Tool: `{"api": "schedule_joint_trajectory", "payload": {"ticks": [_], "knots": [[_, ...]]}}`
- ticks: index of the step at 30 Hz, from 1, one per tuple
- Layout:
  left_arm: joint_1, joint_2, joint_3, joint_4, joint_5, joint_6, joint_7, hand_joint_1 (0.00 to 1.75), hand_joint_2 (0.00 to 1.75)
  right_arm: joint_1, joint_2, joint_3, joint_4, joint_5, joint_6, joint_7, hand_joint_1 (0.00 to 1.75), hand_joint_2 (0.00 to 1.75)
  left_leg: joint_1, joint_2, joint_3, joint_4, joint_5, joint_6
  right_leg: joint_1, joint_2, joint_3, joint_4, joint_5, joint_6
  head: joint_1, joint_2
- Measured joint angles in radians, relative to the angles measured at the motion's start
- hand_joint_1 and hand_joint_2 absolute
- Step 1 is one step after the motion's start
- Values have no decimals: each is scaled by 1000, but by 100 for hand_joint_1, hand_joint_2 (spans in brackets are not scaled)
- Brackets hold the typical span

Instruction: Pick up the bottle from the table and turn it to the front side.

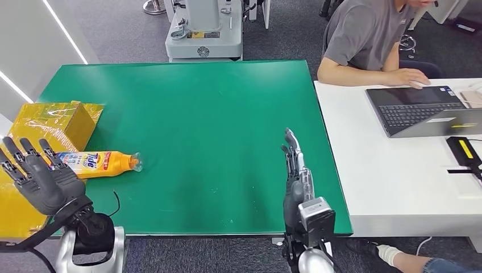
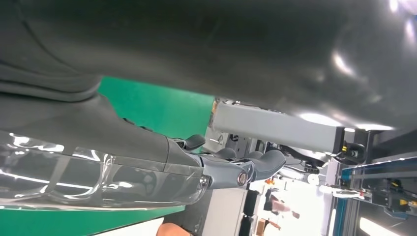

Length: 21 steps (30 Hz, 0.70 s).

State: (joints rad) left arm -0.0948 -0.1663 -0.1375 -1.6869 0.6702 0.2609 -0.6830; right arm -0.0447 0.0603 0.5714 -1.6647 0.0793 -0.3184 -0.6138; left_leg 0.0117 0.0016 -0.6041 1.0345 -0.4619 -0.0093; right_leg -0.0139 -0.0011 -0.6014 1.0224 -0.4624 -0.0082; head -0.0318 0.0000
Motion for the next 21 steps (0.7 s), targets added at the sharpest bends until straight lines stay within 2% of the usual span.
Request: {"api": "schedule_joint_trajectory", "payload": {"ticks": [4,11,17,21], "knots": [[0,-32,-13,0,-107,-18,-1,0,175,-15,0,9,10,3,-9,4,0,0,0,0,0,0,0,0,0,0,0,0,0,0,0,0],[-17,-51,-78,0,-150,-73,2,0,175,-52,0,20,28,2,-7,15,0,0,0,0,0,0,0,0,0,0,1,0,0,0,0,0],[-59,-47,-167,3,-364,11,1,0,175,-70,0,23,31,13,-10,25,0,0,0,-1,0,1,0,0,0,0,0,0,0,0,0,0],[-71,-37,-213,9,-421,37,2,0,175,-79,0,24,29,24,-22,31,0,0,0,0,0,1,0,0,0,0,0,0,0,0,0,0]]}}
